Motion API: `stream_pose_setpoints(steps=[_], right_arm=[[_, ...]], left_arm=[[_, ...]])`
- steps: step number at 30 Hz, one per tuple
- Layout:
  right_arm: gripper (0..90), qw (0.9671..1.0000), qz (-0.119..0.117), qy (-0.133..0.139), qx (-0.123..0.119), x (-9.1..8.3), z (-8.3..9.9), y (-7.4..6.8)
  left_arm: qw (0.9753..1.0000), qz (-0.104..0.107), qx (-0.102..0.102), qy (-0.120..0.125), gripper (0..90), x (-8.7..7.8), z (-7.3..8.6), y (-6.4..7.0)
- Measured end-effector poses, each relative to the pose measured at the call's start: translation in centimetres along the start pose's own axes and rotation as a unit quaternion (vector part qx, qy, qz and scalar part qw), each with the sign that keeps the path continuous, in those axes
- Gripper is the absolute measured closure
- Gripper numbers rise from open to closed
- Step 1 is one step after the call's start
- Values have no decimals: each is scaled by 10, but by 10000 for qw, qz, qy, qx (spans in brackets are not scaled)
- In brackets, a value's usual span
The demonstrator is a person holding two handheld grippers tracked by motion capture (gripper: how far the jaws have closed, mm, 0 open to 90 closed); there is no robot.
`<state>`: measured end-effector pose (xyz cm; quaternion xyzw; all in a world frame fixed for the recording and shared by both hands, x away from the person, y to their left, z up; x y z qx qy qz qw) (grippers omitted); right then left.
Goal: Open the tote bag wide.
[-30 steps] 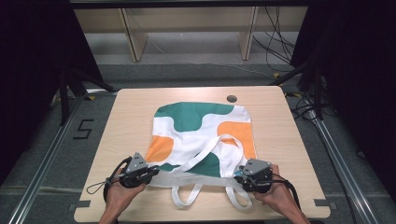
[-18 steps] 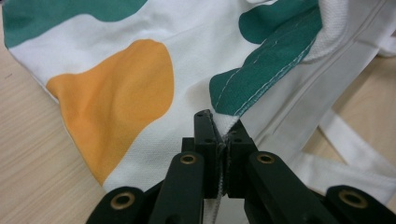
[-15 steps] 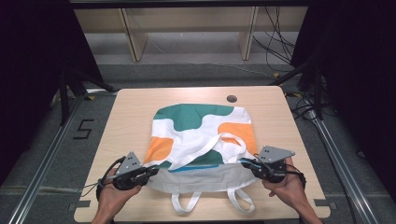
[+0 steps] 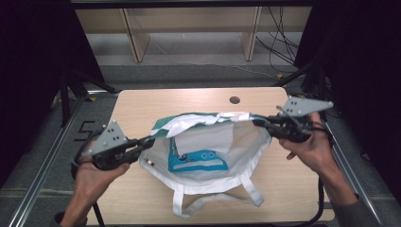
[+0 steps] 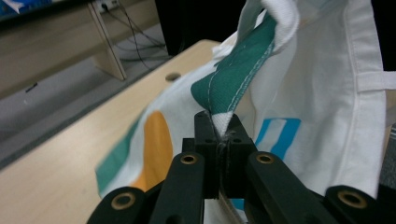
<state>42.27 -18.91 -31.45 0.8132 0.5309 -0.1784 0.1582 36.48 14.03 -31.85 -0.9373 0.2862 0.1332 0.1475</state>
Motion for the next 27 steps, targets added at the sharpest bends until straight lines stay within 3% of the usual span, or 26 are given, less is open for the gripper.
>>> stream_pose_setpoints(steps=[3,4,6,8,9,11,15,16,17,19,23,24,27], right_arm=[[884,10000,48,66,-47,-9,-28,15],[884,9999,89,89,110,-11,-35,17],[884,9999,-17,91,130,-16,-49,23],[884,9997,0,125,214,-16,-60,31],[884,9998,39,45,186,-16,-62,36],[883,9997,112,-72,198,-11,-61,46],[883,9985,191,-208,477,2,-46,64],[883,9978,267,-162,583,7,-43,68],[883,9968,337,-379,620,12,-32,76],[883,9962,356,-405,679,16,-28,78],[883,9947,330,-532,816,26,-13,87],[883,9936,316,-539,939,30,-9,87],[882,9920,350,-770,941,39,4,89]], left_arm=[[9997,85,-153,162,869,-3,-29,-13],[9996,118,-177,184,870,-5,-38,-18],[9981,208,-439,371,870,-4,-54,-30],[9972,254,-570,423,869,3,-63,-40],[9974,180,-584,390,869,10,-64,-44],[9964,210,-757,333,869,25,-60,-51],[9929,384,-1084,311,862,49,-48,-56],[9928,394,-1094,276,860,54,-45,-56],[9932,418,-1076,146,859,63,-36,-53],[9931,442,-1084,83,859,67,-32,-52],[9932,493,-1037,-182,851,79,-6,-45],[9928,531,-1038,-272,846,82,2,-43],[9905,657,-1131,-412,842,91,26,-37]])
Point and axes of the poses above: each handheld gripper's, and its own axes: x roughly forward along the jaws, z roughly out of its underside, y roughly to its right, the point moved 8 cm from there along x, roughly forward along the jaws, and after that the axes turned 14 degrees about -z, right-handed, at the moved point
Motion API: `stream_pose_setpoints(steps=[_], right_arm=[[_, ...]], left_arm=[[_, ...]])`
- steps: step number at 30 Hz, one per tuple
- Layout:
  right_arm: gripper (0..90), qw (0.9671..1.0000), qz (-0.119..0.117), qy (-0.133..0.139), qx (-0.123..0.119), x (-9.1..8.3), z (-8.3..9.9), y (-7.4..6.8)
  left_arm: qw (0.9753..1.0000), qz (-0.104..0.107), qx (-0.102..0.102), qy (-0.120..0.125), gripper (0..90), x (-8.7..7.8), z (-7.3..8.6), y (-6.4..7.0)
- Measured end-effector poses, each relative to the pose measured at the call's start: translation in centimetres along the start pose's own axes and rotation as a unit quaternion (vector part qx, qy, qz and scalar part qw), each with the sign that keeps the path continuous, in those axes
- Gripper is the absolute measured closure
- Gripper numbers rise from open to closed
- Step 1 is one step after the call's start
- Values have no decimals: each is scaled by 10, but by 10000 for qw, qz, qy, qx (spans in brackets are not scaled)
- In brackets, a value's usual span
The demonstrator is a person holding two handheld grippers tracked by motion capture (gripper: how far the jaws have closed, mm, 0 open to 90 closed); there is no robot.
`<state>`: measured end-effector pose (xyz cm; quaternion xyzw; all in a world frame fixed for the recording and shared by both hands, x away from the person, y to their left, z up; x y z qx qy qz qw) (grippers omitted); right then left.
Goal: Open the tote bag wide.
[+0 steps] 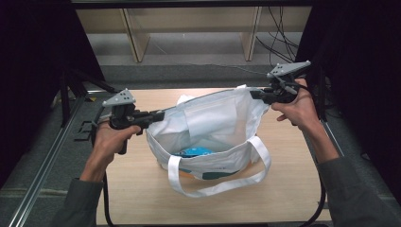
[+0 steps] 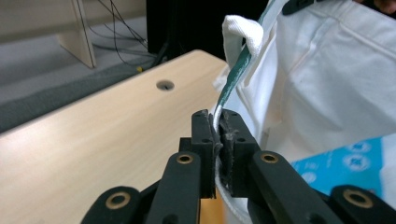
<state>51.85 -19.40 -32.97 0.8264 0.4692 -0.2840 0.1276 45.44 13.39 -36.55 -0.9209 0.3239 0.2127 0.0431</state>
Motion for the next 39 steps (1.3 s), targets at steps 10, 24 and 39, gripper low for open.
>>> stream_pose_setpoints(steps=[10,24,39], right_arm=[[877,9983,-35,-571,54,43,47,1],[837,9910,111,-1267,415,93,110,11],[624,9981,-484,33,368,29,50,-32]], left_arm=[[9973,259,-585,-357,833,35,77,-4],[9928,-155,-955,-700,846,86,118,-22],[9914,-239,-976,-843,849,92,122,-25]])
Point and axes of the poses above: each handheld gripper's, and its own axes: x roughly forward along the jaws, z roughly out of its underside, y roughly to its right, the point moved 8 cm from there along x, roughly forward along the jaws, and after that the axes turned 14 degrees about -z, right-handed, at the moved point
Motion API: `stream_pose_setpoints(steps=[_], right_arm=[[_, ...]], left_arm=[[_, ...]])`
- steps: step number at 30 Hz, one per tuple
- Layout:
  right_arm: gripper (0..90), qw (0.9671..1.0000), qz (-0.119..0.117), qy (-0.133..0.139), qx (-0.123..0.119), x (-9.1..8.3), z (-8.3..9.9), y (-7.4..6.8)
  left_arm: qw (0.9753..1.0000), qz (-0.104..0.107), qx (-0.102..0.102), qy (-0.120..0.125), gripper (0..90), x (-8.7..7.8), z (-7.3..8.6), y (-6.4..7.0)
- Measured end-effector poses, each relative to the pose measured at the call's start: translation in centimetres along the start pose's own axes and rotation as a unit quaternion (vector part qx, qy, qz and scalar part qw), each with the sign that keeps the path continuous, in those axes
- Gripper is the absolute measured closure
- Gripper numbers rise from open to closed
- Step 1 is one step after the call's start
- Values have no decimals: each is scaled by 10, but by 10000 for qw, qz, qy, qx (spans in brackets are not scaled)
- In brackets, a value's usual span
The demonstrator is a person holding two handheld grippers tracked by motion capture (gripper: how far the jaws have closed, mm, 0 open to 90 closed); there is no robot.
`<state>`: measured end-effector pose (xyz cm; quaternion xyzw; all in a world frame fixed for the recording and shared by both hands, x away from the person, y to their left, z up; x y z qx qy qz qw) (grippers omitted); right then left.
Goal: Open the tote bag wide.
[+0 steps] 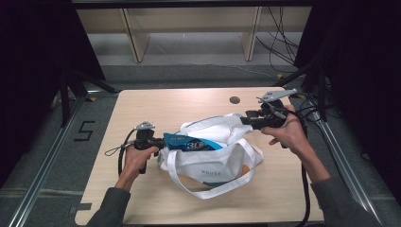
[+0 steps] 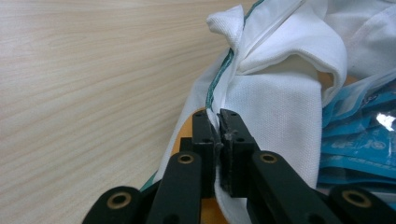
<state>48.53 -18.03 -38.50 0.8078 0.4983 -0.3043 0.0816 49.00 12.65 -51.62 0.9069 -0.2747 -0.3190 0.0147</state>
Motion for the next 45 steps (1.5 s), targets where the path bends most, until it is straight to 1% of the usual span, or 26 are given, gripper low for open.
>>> stream_pose_setpoints(steps=[1,2,3,6,7,10,11,14,15,16,19,20,21,24,25,27,30,31,33,35,36,39,40,42,43,45], right_arm=[[625,9992,-336,151,-180,-11,-7,-22],[625,9992,-336,151,-180,-11,-7,-22],[624,9986,-482,175,-129,-15,-9,-34],[618,9965,-694,240,-409,-23,-11,-59],[616,9955,-810,259,-414,-23,-9,-66],[593,9943,-906,198,-526,-23,-1,-77],[585,9938,-1022,184,-400,-22,5,-85],[563,9932,-1073,175,-418,-19,10,-87],[554,9916,-1166,215,-513,-17,10,-88],[536,9919,-1187,213,-405,-17,13,-90],[534,9905,-1294,274,-370,-12,16,-92],[543,9904,-1349,144,-284,-13,19,-93],[547,9906,-1313,218,-326,-11,19,-92],[548,9904,-1309,46,-451,-11,23,-89],[548,9909,-1292,18,-370,-11,25,-89],[552,9909,-1279,31,-430,-10,28,-89],[601,9908,-1215,-130,-586,-7,35,-86],[650,9909,-1148,-210,-665,-3,40,-85],[665,9909,-1118,-169,-724,0,41,-84],[686,9920,-1069,-203,-642,1,45,-84],[747,9902,-1188,-200,-700,2,46,-86],[797,9895,-1214,-135,-768,4,48,-88],[810,9917,-1054,-127,-731,5,49,-87],[840,9902,-1087,-86,-876,5,50,-89],[850,9914,-1034,-54,-801,5,52,-90],[885,9905,-1054,-72,-884,7,56,-90]], left_arm=[[10000,4,-7,3,849,0,0,0],[10000,4,-7,3,849,0,0,0],[10000,-12,-15,29,849,0,0,1],[10000,0,-3,-1,848,0,0,0],[10000,-2,-5,-2,848,-1,0,0],[10000,3,-12,2,846,-1,-1,0],[10000,13,-11,8,845,0,-1,0],[10000,1,-4,6,843,-1,-1,0],[10000,26,-5,0,841,-1,-1,0],[10000,23,-15,2,840,-1,-1,0],[10000,7,-14,15,838,-2,-1,0],[10000,17,-12,8,836,-1,-1,0],[10000,37,-20,4,835,-1,-1,0],[10000,30,-37,-2,831,-2,-1,0],[10000,36,-36,-23,829,-2,-1,0],[10000,46,-39,-24,827,-2,0,-1],[10000,36,-22,9,823,-3,-1,0],[10000,50,-25,-9,819,-3,-1,0],[10000,69,-36,-8,818,-4,-1,0],[10000,71,-29,-1,815,-4,-1,0],[10000,72,-52,4,813,-3,-1,0],[10000,76,-53,9,810,-4,-1,-1],[10000,64,-38,30,809,-4,-1,-1],[10000,62,-65,13,807,-3,-1,-1],[9999,66,-83,15,807,-4,-1,-1],[9999,83,-62,34,807,-4,-1,0]])
Point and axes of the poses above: each handheld gripper's, and its own axes: x roughly forward along the jaws, z roughly out of its underside, y roughly to its right, the point moved 8 cm from there along x, roughly forward along the jaws, and after that the axes turned 14 degrees about -z, right-handed, at the moved point
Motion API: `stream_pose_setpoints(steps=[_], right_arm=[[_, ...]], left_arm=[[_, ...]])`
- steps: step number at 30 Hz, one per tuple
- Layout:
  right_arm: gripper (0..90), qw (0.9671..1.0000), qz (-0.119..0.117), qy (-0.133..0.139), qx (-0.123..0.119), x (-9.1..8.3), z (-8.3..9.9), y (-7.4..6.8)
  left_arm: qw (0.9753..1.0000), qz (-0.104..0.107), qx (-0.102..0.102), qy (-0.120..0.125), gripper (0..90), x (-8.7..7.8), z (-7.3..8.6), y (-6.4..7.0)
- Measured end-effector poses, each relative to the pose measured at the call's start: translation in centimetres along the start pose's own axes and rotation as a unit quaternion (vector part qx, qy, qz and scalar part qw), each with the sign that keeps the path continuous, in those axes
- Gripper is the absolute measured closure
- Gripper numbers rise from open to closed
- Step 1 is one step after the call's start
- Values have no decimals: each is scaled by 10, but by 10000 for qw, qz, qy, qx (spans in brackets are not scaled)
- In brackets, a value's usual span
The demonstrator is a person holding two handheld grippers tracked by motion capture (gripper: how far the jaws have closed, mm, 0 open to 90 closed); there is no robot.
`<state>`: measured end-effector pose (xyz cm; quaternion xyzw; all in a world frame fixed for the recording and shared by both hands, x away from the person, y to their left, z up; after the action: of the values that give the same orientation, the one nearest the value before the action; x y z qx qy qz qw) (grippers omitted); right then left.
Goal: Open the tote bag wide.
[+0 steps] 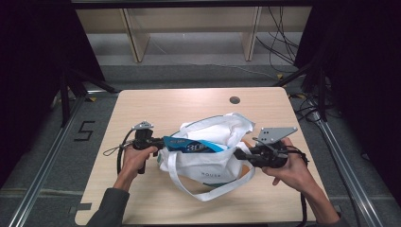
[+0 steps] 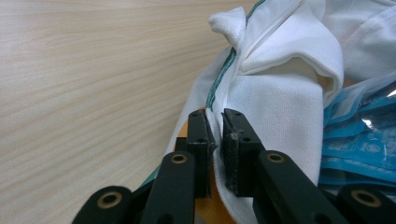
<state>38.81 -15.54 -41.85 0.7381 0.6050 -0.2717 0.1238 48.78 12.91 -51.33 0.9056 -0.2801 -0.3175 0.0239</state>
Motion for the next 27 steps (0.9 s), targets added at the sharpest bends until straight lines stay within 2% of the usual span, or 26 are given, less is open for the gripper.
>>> stream_pose_setpoints(steps=[2,4,6,8,9,10,12,14,15,16,17,18,19,20,21,22,23,25,26,27], right_arm=[[899,9999,-4,-111,107,6,13,1],[900,9997,-57,-208,141,9,19,2],[900,9993,-13,-259,272,15,30,5],[900,9982,-87,-427,408,20,41,4],[900,9982,-53,-469,382,22,45,7],[900,9977,-145,-526,398,24,50,7],[900,9959,78,-748,504,29,63,14],[900,9950,1,-842,537,34,72,19],[900,9934,92,-890,722,35,77,22],[900,9922,122,-1015,708,39,84,27],[900,9922,122,-1015,708,39,84,27],[900,9909,148,-1130,721,39,89,30],[900,9905,163,-1061,859,44,93,31],[900,9895,235,-1102,905,48,99,35],[900,9869,239,-1192,1057,51,105,34],[900,9865,268,-1263,1005,53,110,38],[900,9843,217,-1355,1106,56,117,37],[900,9841,227,-1365,1116,57,117,36],[899,9847,187,-1394,1026,55,116,36],[845,9864,239,-1278,1002,53,110,33]], left_arm=[[10000,-17,4,-19,806,0,0,0],[10000,-18,11,-14,805,0,0,0],[10000,-37,34,2,803,0,0,-1],[10000,-37,40,-44,800,0,1,-1],[10000,-70,53,-27,800,1,1,-1],[9999,-109,74,-27,801,1,2,-2],[9999,-81,54,-41,800,3,3,-3],[9999,-97,30,-98,800,5,6,-5],[9999,-116,41,-118,800,6,7,-6],[9998,-125,11,-126,799,8,9,-7],[9998,-125,11,-126,798,8,9,-7],[9998,-124,11,-167,798,9,11,-8],[9997,-122,27,-190,798,10,13,-9],[9997,-148,9,-191,796,11,14,-10],[9998,-127,-16,-178,796,12,15,-10],[9997,-145,-11,-176,794,13,15,-10],[9997,-144,-5,-185,794,12,16,-10],[9997,-168,48,-185,794,11,16,-10],[9996,-176,69,-185,795,11,15,-9],[9996,-193,100,-202,795,10,14,-9]])
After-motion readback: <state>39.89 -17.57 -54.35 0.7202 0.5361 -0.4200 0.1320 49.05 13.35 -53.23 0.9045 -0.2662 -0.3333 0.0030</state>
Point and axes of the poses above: each handheld gripper's, and its own axes: x roughly forward along the jaws, z roughly out of its underside, y roughly to its right, the point moved 8 cm from there along x, roughly forward along the jaws, and after that the axes turned 14 degrees about -z, right-handed, at the moved point
